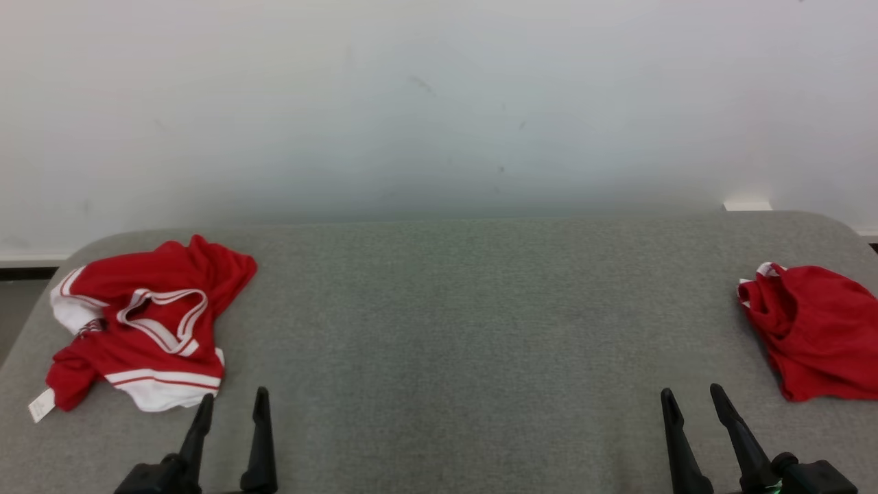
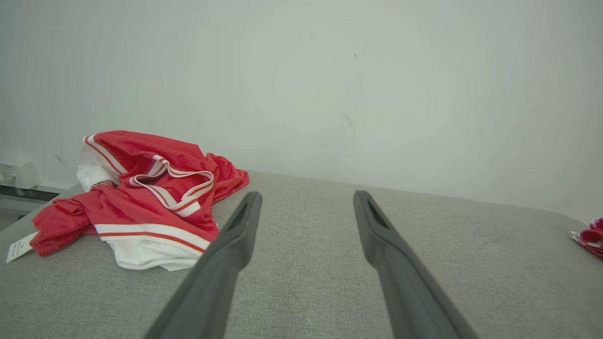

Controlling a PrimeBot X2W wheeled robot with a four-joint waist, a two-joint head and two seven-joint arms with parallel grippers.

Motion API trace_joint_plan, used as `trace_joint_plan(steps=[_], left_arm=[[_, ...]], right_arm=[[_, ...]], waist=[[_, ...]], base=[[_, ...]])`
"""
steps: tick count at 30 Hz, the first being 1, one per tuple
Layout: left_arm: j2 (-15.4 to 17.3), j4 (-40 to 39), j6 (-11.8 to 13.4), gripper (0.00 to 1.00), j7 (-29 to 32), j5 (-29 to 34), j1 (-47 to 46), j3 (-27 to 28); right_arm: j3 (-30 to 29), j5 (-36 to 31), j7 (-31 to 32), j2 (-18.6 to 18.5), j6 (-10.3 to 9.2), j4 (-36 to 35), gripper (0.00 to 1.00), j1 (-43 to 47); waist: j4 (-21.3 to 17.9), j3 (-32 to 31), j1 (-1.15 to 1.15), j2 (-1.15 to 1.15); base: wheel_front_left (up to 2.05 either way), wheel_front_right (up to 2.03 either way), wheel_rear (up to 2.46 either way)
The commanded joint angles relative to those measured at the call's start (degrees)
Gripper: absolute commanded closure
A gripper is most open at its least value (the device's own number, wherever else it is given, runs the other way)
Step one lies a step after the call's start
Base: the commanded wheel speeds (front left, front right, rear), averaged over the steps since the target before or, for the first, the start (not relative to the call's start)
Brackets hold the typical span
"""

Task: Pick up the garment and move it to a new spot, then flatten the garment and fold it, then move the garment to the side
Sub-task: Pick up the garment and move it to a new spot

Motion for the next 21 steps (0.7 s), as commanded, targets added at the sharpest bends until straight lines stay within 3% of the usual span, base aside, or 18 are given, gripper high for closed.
trace_joint_plan(steps=[1,13,21], left_arm=[[0.21,-0.08,-0.11,0.00,-0.01,1.10,-0.70,0.25],[0.21,1.02,0.83,0.00,-0.01,0.90,-1.96,2.37],[0.21,2.00,1.33,0.00,-0.01,-0.47,-2.64,2.36]], right_arm=[[0.00,0.07,0.04,0.01,-0.13,0.51,0.00,-0.56],[3.07,0.71,0.03,0.59,-0.13,2.67,0.00,-2.94],[4.27,0.73,0.03,0.73,-0.13,2.92,0.00,-3.53]], waist=[[1.95,0.43,0.00,0.00],[15.25,1.50,0.00,0.00],[19.17,1.90,0.00,0.00]], base=[[0.00,0.00,0.00],[0.00,0.00,0.00],[0.00,0.00,0.00]])
